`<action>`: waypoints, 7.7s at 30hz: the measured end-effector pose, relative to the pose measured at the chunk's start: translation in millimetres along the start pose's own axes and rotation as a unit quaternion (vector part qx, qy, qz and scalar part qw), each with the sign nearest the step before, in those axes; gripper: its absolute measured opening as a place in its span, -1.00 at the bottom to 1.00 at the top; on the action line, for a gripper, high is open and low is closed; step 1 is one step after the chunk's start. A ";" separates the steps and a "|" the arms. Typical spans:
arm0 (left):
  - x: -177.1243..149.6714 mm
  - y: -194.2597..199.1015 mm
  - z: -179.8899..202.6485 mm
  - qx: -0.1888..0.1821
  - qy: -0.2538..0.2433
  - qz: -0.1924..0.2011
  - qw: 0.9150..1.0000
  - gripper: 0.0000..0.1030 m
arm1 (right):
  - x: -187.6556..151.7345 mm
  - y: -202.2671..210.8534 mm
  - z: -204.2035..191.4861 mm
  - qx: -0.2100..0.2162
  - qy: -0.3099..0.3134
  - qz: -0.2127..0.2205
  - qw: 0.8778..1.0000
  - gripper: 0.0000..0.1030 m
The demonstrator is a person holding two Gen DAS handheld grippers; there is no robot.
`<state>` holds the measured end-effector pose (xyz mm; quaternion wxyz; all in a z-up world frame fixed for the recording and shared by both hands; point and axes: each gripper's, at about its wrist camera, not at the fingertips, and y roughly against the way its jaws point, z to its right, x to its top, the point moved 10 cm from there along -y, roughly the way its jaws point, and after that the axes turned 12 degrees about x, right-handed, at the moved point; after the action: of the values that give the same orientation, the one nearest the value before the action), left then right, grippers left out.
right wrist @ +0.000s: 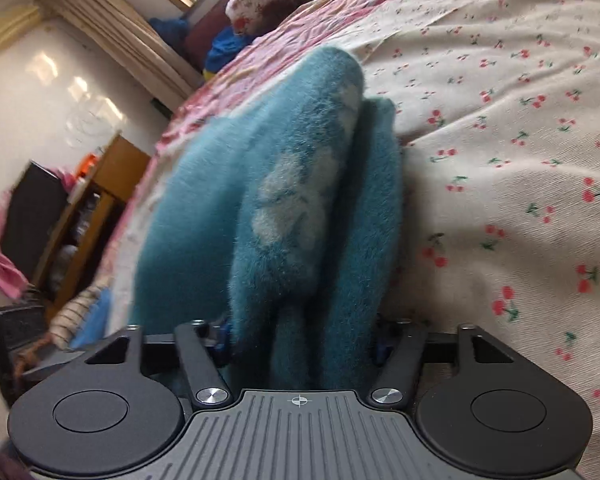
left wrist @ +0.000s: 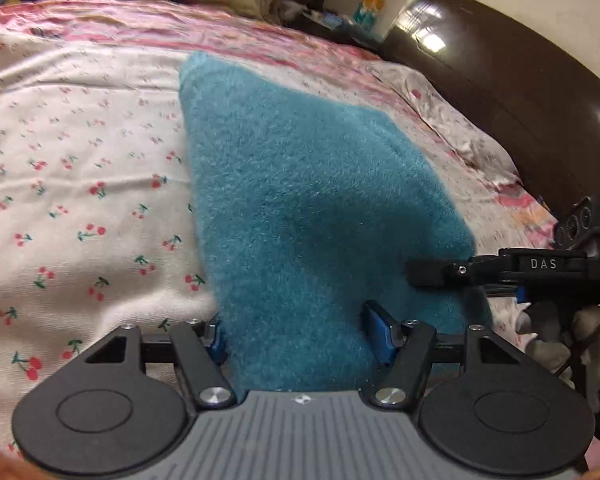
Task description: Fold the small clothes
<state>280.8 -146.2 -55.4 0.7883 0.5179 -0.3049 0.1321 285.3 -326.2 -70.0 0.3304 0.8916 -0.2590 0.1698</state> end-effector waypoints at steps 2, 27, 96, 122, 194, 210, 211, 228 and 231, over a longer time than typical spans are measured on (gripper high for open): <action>7.7 9.2 -2.7 0.009 0.002 0.011 1.000 0.35 | 7.6 11.5 -9.0 -0.017 0.012 0.018 1.000 0.25; 72.4 -3.1 11.8 0.119 -0.073 0.115 0.984 0.46 | 85.6 -2.7 15.9 -0.103 0.038 0.098 0.989 -0.68; -33.7 74.0 16.0 0.250 -0.054 0.042 0.966 0.62 | -63.9 63.0 -76.7 -0.229 0.141 0.053 0.962 -0.42; -54.9 77.4 15.4 0.249 -0.053 0.030 0.967 0.74 | -93.6 62.3 -78.1 -0.230 0.136 0.041 0.963 -0.24; -35.0 25.8 8.3 -0.018 0.043 -0.023 0.999 0.83 | -39.1 39.7 -6.5 0.040 -0.061 0.016 0.997 0.22; -1.4 44.7 26.8 0.104 -0.059 0.074 0.990 0.82 | 18.5 18.6 -20.4 -0.002 0.060 0.079 0.995 0.24; -1.4 42.7 26.7 0.107 -0.060 0.074 0.990 0.83 | 17.5 13.2 -21.2 -0.001 0.069 0.075 0.995 0.22; -0.2 44.7 40.7 0.118 -0.074 0.086 0.986 0.88 | 9.1 49.5 4.5 -0.018 -0.003 0.132 0.991 -0.58; -1.6 53.9 30.2 0.137 -0.053 0.090 0.985 0.88 | 11.4 57.7 -4.7 -0.029 -0.005 0.139 0.990 -0.49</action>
<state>240.9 -150.0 -8.3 0.6774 0.5976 -0.3709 0.2155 260.8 -364.3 -32.3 0.3279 0.8380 -0.3866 0.2017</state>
